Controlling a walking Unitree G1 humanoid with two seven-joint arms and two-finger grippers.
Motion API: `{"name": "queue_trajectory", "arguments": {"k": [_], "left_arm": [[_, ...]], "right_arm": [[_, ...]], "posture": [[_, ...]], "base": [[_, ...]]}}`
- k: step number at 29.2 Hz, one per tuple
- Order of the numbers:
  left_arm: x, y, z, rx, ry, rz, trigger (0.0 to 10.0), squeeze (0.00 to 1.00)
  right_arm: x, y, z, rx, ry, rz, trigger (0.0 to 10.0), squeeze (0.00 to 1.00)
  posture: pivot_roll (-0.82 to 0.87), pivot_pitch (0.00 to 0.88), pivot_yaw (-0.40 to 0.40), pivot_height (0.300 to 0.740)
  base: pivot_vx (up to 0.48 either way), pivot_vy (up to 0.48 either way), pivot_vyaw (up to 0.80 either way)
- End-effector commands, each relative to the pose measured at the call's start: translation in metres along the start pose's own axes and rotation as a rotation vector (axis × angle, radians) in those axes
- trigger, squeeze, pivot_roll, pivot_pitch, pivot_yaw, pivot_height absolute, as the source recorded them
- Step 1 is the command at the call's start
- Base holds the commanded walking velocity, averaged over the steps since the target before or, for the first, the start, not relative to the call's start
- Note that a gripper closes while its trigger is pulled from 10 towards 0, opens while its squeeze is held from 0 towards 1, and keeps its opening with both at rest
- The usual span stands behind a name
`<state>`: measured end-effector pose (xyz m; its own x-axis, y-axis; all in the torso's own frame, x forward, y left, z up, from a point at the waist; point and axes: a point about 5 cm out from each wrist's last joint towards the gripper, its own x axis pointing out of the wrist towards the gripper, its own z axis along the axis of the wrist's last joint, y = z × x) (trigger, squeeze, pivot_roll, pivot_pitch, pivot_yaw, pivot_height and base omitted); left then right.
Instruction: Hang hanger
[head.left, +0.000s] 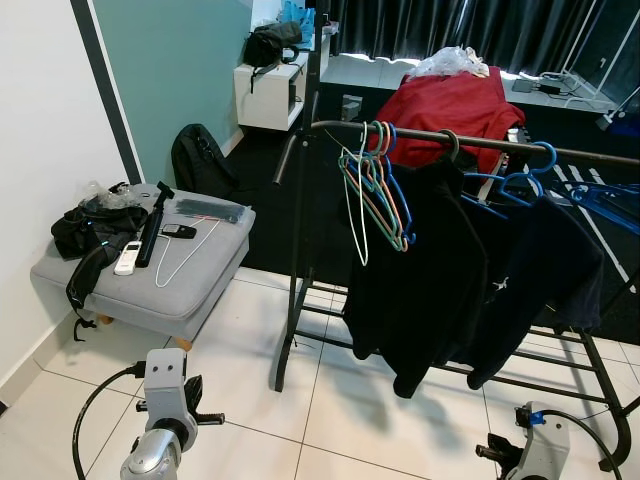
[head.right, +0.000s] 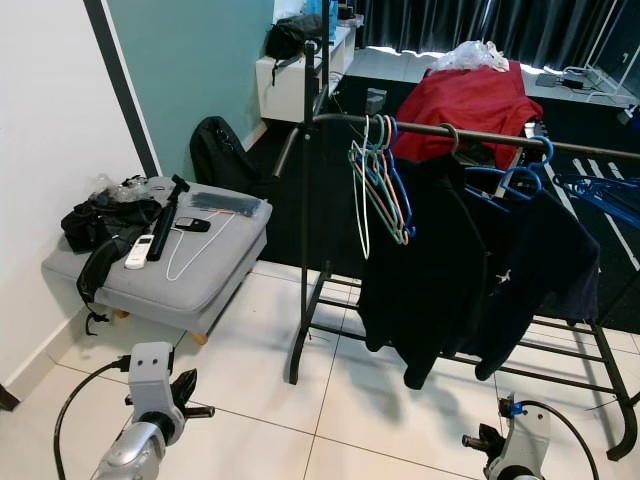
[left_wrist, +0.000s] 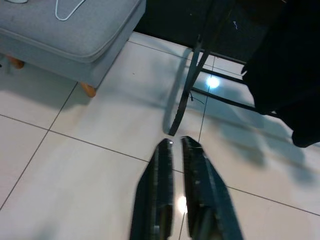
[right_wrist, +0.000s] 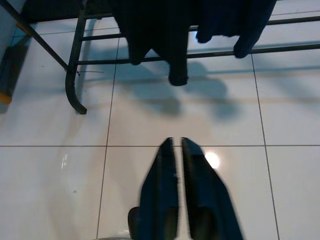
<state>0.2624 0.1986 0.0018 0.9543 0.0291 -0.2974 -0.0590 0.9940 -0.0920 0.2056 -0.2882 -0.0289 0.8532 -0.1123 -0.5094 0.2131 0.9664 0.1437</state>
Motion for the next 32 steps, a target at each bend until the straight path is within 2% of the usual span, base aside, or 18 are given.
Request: {"name": "queue_trajectory", "arguments": {"k": [1, 17, 18, 25, 26, 32], "left_arm": [[-0.002, 0.002, -0.005, -0.022, 0.011, 0.017, 10.0, 1.0], [-0.003, 0.005, -0.004, -0.037, 0.01, 0.048, 10.0, 1.0], [-0.004, 0.009, -0.004, -0.053, 0.009, 0.091, 10.0, 1.0], [-0.005, 0.011, -0.004, -0.058, 0.01, 0.113, 10.0, 1.0], [-0.005, 0.013, -0.005, -0.051, 0.034, 0.147, 10.0, 0.0], [-0.004, 0.015, -0.006, -0.036, 0.071, 0.179, 10.0, 0.0]], "right_arm": [[0.0, 0.001, -0.001, 0.011, 0.003, 0.007, 10.0, 1.0], [0.0, 0.002, -0.002, 0.013, 0.011, 0.023, 10.0, 1.0], [-0.001, 0.002, -0.004, 0.016, 0.02, 0.029, 10.0, 1.0], [-0.001, 0.0, -0.006, 0.017, 0.029, 0.025, 10.0, 0.99], [-0.002, -0.002, -0.006, 0.023, 0.037, 0.015, 10.0, 0.0], [-0.003, -0.007, -0.006, 0.031, 0.053, 0.0, 10.0, 0.0]], "posture": [[-0.04, 0.076, -0.032, 0.74], [-0.04, 0.077, -0.031, 0.74], [-0.04, 0.078, -0.033, 0.74], [-0.04, 0.078, -0.033, 0.74], [-0.04, 0.078, -0.033, 0.74], [-0.04, 0.076, -0.032, 0.74]], "base": [[0.0, 0.0, 0.0], [0.0, 0.0, 0.0], [0.0, 0.0, 0.0], [0.0, 0.0, 0.0], [0.0, 0.0, 0.0], [0.0, 0.0, 0.0]]}}
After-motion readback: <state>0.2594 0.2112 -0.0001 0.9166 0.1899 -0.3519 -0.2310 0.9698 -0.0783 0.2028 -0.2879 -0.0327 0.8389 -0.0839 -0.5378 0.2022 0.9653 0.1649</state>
